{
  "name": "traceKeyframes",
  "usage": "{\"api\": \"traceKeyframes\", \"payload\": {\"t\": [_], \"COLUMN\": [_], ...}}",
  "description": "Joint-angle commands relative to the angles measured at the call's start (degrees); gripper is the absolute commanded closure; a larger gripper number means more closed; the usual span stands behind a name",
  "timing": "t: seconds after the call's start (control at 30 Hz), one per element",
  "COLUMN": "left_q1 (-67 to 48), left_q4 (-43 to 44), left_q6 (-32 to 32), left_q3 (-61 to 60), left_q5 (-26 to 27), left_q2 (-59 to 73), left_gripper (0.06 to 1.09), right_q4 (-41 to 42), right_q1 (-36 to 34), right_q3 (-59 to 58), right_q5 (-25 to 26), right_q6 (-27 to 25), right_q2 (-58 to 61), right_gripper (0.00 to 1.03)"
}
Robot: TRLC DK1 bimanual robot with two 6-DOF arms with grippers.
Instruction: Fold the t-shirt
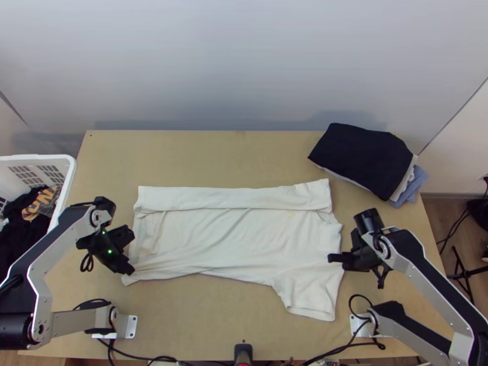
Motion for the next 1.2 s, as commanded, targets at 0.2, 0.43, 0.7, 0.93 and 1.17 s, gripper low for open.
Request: {"api": "traceKeyframes", "payload": {"t": [0.2,0.43,0.7,0.93,1.17], "left_q1": [3.34,3.43,1.50,1.32,3.17], "left_q4": [0.19,1.86,0.27,1.42,4.93], "left_q6": [1.29,-1.96,-9.52,-12.25,-12.78], "left_q3": [0.05,2.95,10.25,12.71,14.73], "left_q5": [-0.04,2.68,8.57,9.98,9.98], "left_q2": [-0.80,-1.94,-9.41,-9.24,-6.07], "left_gripper": [1.04,1.04,1.04,1.04,1.04], "right_q4": [-1.96,-4.07,-8.99,-8.64,-5.39], "right_q1": [-6.40,-5.78,-1.30,-0.86,-2.18], "right_q3": [4.82,8.16,16.42,19.32,23.19], "right_q5": [1.69,1.52,-0.24,-0.42,-0.33], "right_q6": [-4.38,-3.94,-1.92,-1.04,-0.95], "right_q2": [1.88,1.18,-1.11,0.82,4.87], "right_gripper": [1.00,1.00,1.00,1.00,1.00]}}
